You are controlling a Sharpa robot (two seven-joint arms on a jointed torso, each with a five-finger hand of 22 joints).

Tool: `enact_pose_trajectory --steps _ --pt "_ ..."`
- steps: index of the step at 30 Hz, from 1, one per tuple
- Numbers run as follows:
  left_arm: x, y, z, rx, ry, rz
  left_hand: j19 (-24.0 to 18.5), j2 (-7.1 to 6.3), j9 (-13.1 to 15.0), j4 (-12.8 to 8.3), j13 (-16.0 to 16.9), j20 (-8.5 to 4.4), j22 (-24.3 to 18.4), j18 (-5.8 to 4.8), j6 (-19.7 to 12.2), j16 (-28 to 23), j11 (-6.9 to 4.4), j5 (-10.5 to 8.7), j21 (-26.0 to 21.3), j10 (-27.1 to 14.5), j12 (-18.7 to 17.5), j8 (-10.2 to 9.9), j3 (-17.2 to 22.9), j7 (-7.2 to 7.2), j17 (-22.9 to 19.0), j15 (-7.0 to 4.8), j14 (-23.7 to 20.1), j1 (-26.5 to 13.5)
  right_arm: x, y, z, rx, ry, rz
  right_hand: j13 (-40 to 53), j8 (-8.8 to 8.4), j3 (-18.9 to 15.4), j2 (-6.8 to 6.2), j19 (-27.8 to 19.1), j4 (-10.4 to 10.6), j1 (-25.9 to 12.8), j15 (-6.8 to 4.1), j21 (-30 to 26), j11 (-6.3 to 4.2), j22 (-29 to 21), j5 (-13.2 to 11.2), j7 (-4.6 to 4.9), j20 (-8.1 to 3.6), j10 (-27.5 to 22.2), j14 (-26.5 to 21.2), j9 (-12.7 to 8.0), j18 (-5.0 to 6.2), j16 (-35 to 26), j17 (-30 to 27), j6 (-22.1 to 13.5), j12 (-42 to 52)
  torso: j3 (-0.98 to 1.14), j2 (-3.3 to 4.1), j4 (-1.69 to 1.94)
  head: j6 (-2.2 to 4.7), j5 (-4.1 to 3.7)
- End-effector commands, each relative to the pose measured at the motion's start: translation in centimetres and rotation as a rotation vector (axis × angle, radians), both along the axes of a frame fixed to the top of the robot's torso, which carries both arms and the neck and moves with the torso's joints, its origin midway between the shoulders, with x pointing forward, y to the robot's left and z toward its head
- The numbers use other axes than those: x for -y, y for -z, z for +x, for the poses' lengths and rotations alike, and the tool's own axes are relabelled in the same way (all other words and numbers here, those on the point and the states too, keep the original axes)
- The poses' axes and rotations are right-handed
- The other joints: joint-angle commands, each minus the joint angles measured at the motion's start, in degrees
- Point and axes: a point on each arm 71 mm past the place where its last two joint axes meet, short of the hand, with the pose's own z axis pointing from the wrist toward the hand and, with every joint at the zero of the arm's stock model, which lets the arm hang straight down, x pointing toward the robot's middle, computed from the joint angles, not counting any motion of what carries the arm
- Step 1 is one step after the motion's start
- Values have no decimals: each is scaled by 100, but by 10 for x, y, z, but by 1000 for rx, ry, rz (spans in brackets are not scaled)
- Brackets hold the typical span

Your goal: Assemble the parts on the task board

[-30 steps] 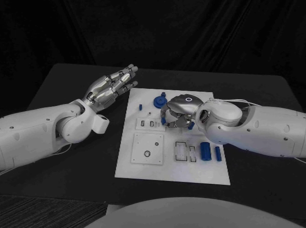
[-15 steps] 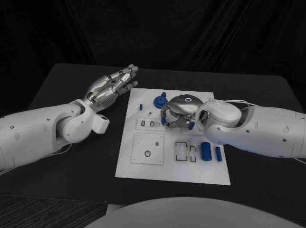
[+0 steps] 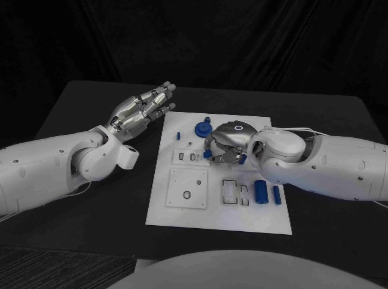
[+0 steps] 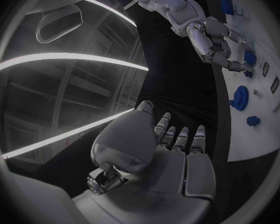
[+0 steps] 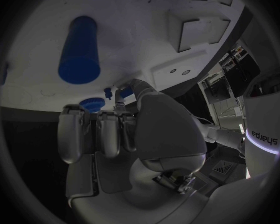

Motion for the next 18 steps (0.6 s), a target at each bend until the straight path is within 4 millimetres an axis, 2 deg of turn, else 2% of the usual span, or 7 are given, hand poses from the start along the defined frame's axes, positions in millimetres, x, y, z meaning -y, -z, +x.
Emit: enact_pose_trajectory --steps 1,6,8,10,15,18 --pt "2 -1 -1 4 13 -15 -15 22 0 -12 -5 26 -9 49 -21 -21 14 38 -33 -8 -38 29 33 3 -9 40 -2 41 0 3 0 -6 10 -22 1509 -23 -38 -13 224 -54 -92 32 -33 55 1253 -348 13 38 601 534 -11 13 -30 1151 -39 14 -1 -2 -1 -1 6" --pt "1 0 0 4 12 -14 -15 21 -1 -12 -5 24 -10 49 -31 -21 14 37 -33 -8 -38 27 38 3 -9 38 -2 43 -1 2 0 -3 8 -17 1509 20 -30 31 227 -95 -86 34 -29 54 1255 -393 9 40 601 535 3 12 -26 1156 27 14 0 0 1 -1 11" --pt "1 0 0 4 12 -14 -15 21 -1 -12 -5 24 -10 49 -31 -21 14 37 -33 -8 -38 27 38 3 -9 38 -2 43 0 2 0 0 6 -13 1509 83 -3 69 232 -151 -58 22 -22 35 1258 -205 -16 31 601 536 29 11 -23 1159 119 14 -1 -1 0 -1 13" --pt "1 0 0 3 13 -14 -15 21 -2 -12 -5 24 -10 49 -32 -21 14 37 -33 -8 -38 27 38 3 -9 38 -2 43 0 2 0 3 4 -9 1509 186 38 108 235 -224 -40 -4 -15 0 1261 128 -59 11 601 537 79 10 -20 1160 258 14 0 0 1 -1 12" --pt "2 0 0 3 14 -14 -15 22 -2 -11 -5 23 -10 49 -36 -21 14 37 -33 -8 -38 27 41 3 -9 37 -2 44 0 1 0 8 2 -2 1509 277 77 140 240 -287 -43 -33 -6 -28 1264 330 -99 -11 601 537 136 6 -18 1162 358 14 1 0 4 -1 9" --pt "1 0 0 3 14 -14 -15 22 -2 -11 -5 23 -10 49 -36 -21 14 37 -33 -8 -38 27 41 3 -9 37 -2 44 0 1 0 14 -1 6 1509 294 82 144 239 -296 -46 -38 -8 -34 1264 352 -106 -15 601 536 147 7 -20 1158 380 14 0 1 4 -1 16"
